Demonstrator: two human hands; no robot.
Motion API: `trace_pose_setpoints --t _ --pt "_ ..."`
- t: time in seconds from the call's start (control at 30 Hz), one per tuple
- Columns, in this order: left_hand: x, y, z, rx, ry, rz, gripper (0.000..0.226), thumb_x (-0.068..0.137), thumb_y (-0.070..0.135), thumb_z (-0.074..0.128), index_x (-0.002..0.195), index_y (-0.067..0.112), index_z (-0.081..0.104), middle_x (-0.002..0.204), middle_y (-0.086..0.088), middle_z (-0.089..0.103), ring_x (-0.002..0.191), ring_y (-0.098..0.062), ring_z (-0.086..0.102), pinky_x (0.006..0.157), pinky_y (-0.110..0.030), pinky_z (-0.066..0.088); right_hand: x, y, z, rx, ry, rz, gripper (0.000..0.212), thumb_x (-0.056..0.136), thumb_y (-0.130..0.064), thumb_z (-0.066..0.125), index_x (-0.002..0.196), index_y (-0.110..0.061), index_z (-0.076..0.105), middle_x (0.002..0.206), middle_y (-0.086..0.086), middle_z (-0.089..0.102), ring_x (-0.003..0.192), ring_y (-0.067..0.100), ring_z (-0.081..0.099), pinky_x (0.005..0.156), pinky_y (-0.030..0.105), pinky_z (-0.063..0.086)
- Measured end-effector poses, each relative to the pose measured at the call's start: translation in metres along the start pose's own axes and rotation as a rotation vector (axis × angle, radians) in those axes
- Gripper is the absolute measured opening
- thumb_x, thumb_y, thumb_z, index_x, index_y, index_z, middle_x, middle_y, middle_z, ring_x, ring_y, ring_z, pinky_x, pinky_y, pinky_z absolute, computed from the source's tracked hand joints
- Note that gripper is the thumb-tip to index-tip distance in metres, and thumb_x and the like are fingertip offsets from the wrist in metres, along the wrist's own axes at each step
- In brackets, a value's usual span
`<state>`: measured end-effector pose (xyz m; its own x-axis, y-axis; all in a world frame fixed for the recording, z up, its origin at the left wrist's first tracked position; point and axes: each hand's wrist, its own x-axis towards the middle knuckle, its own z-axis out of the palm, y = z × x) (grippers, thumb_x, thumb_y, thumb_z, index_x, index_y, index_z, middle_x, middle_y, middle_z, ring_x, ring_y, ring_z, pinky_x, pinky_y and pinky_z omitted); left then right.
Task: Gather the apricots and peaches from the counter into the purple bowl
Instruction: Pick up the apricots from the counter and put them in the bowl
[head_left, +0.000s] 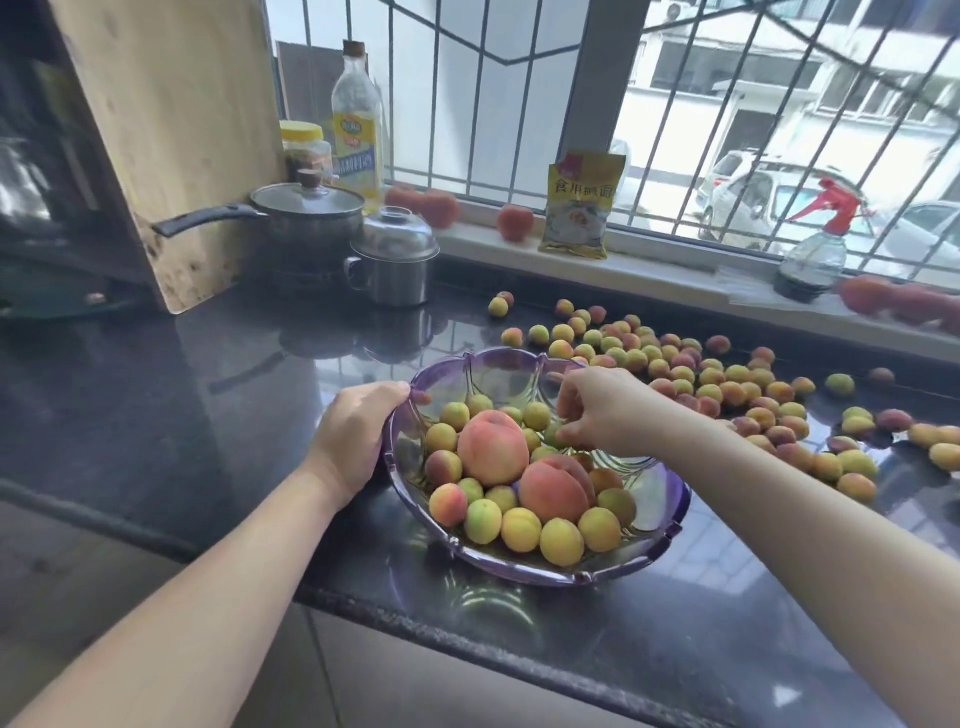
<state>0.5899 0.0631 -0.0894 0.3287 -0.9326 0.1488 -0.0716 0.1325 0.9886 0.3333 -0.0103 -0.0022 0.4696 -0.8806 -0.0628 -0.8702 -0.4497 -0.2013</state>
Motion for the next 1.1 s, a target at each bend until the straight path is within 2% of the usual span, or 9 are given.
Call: trace_pose_setpoints --t 0.2,0.33,0.5,0.57,0.63,0.73,0.87,0.97,1.1 --pt "-0.001 0.003 0.000 -0.004 0.002 0.007 0.047 0.076 0.059 0.056 0.081 0.023 0.086 0.089 -0.007 0.082 0.095 -0.029 0.074 0.097 -0.051 0.055 0.002 -0.002 0.000 0.016 -0.034 -0.012 0.015 0.090 -0.018 0.075 0.102 -0.019 0.067 0.094 -0.003 0.064 0.083 0.012 0.062 0.071 0.023 0.056" --pt "-0.001 0.004 0.000 -0.022 0.000 0.001 0.051 0.070 0.060 0.057 0.083 0.021 0.086 0.091 -0.011 0.082 0.099 -0.036 0.075 0.099 -0.054 0.055 -0.001 0.000 -0.007 0.024 -0.018 -0.030 0.011 0.091 -0.020 0.073 0.100 -0.020 0.068 0.093 -0.006 0.065 0.084 0.012 0.063 0.067 0.019 0.050" --pt "-0.002 0.005 -0.002 -0.043 -0.001 0.011 0.054 0.069 0.057 0.059 0.087 0.014 0.085 0.091 -0.016 0.079 0.089 -0.029 0.071 0.094 -0.051 0.054 -0.016 0.029 -0.015 0.258 0.555 0.046 0.008 0.097 -0.020 0.064 0.101 -0.016 0.069 0.096 -0.003 0.066 0.087 0.016 0.061 0.072 0.025 0.046" --pt "-0.002 0.006 -0.002 -0.037 -0.008 0.024 0.053 0.071 0.051 0.060 0.090 0.008 0.082 0.092 -0.020 0.078 0.088 -0.030 0.070 0.093 -0.053 0.054 -0.022 0.037 -0.005 0.449 0.496 0.161 0.017 0.099 -0.019 0.062 0.114 -0.015 0.066 0.106 0.000 0.067 0.095 0.017 0.064 0.078 0.027 0.053" --pt "-0.003 0.007 -0.003 -0.027 0.000 0.022 0.046 0.076 0.042 0.060 0.098 0.008 0.082 0.095 -0.015 0.080 0.098 -0.033 0.074 0.097 -0.053 0.055 -0.027 0.041 0.008 0.778 0.360 0.304 0.024 0.102 -0.018 0.057 0.124 -0.012 0.063 0.110 0.008 0.069 0.097 0.022 0.070 0.084 0.040 0.061" --pt "-0.006 0.011 -0.004 -0.061 0.023 0.018 0.041 0.079 0.031 0.059 0.108 0.012 0.081 0.101 -0.006 0.083 0.107 -0.029 0.075 0.102 -0.045 0.057 -0.032 0.039 0.018 1.137 0.287 0.448 0.023 0.106 -0.022 0.053 0.118 -0.011 0.068 0.105 0.012 0.075 0.095 0.028 0.075 0.087 0.049 0.061" --pt "-0.009 0.022 -0.006 -0.150 0.015 -0.089 0.032 0.091 0.019 0.054 0.110 0.014 0.078 0.105 -0.004 0.082 0.107 -0.027 0.075 0.097 -0.039 0.058 -0.025 0.021 0.019 1.121 0.353 0.476 0.022 0.105 -0.022 0.053 0.109 -0.016 0.074 0.098 0.009 0.077 0.087 0.028 0.076 0.080 0.049 0.063" --pt "-0.004 0.034 -0.035 -0.322 0.001 -0.227 0.033 0.105 0.011 0.042 0.122 0.009 0.070 0.121 -0.010 0.076 0.108 -0.027 0.072 0.097 -0.039 0.056 0.000 -0.012 0.027 1.180 0.384 0.440 0.022 0.106 -0.019 0.052 0.103 -0.015 0.074 0.099 0.009 0.076 0.091 0.027 0.074 0.081 0.047 0.063" --pt "-0.003 0.038 -0.094 -0.163 0.146 -0.139 0.039 0.100 0.027 0.049 0.134 0.019 0.066 0.123 -0.005 0.075 0.099 -0.011 0.073 0.092 -0.032 0.054 0.047 -0.058 0.040 1.225 0.396 0.375 0.026 0.104 -0.016 0.053 0.085 -0.018 0.071 0.095 0.007 0.075 0.090 0.024 0.074 0.085 0.047 0.062"
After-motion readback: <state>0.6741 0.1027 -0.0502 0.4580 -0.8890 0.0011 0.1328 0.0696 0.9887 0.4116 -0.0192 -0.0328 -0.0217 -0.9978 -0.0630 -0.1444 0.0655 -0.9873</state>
